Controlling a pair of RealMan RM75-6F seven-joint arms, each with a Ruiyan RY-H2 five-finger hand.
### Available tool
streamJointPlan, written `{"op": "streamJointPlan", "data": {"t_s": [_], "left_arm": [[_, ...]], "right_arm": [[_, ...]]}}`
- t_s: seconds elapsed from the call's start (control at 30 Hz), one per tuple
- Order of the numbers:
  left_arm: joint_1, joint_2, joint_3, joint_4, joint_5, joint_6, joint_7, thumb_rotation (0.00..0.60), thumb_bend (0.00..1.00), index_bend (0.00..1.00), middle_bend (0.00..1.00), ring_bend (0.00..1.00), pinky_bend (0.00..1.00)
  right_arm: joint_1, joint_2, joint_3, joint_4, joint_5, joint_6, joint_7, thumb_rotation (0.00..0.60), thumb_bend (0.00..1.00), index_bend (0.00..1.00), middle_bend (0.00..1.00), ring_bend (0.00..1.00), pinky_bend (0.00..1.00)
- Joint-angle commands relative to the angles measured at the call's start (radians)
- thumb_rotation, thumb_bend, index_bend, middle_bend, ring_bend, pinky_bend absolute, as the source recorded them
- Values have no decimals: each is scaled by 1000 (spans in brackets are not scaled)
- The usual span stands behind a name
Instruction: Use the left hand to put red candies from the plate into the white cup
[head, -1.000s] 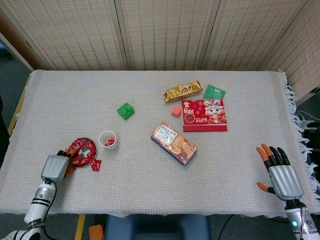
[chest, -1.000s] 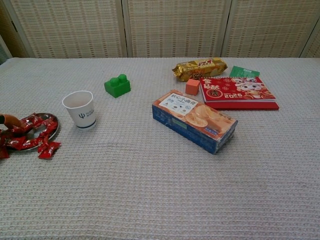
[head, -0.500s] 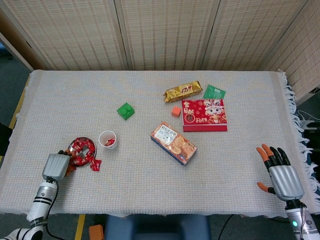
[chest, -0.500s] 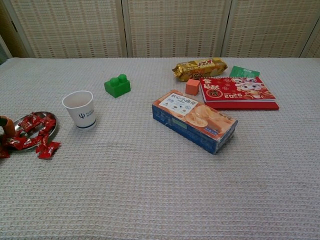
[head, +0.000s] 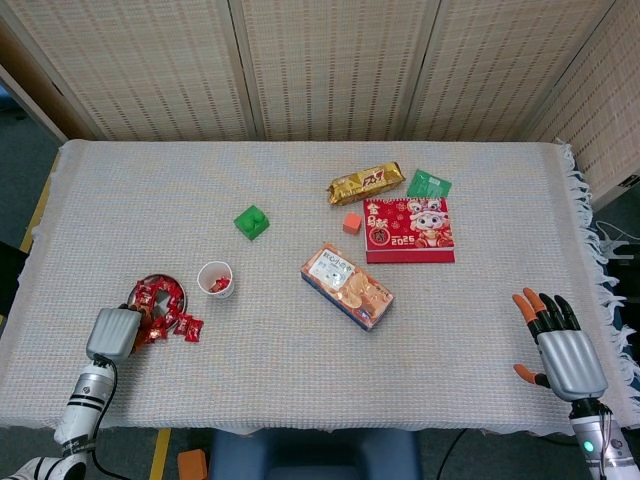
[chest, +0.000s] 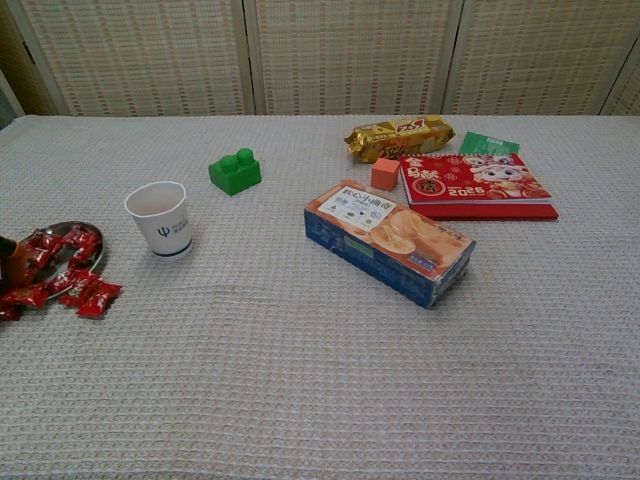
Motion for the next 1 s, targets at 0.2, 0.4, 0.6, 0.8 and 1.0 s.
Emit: {"op": "streamJointPlan", "data": {"t_s": [0.2, 0.4, 0.6, 0.8, 1.0], "left_arm": [[5, -3, -5, 5, 16, 17, -18, 600, 388, 551, 511, 510, 1000], [8, 1, -10, 0, 30, 29, -41, 600, 390, 560, 530, 521, 1000], [14, 12, -15, -12, 36, 39, -62, 600, 396, 574, 563, 544, 1000], [19, 23, -16, -19, 42, 45, -71, 600, 411, 607, 610, 570, 1000], [17, 37, -28, -41, 51, 61, -79, 600, 412, 617, 625, 583, 1000]], "right_arm": [[0, 0, 0, 0, 1, 0, 1, 600, 24, 0, 0, 0, 0], [1, -1, 1, 1, 2, -1, -1, 600, 23, 0, 0, 0, 0], [1, -2, 1, 1, 3, -2, -1, 600, 23, 0, 0, 0, 0], [2, -3, 1, 1, 3, -3, -2, 600, 23, 0, 0, 0, 0], [2, -2, 0, 1, 1, -2, -1, 600, 23, 0, 0, 0, 0]]}}
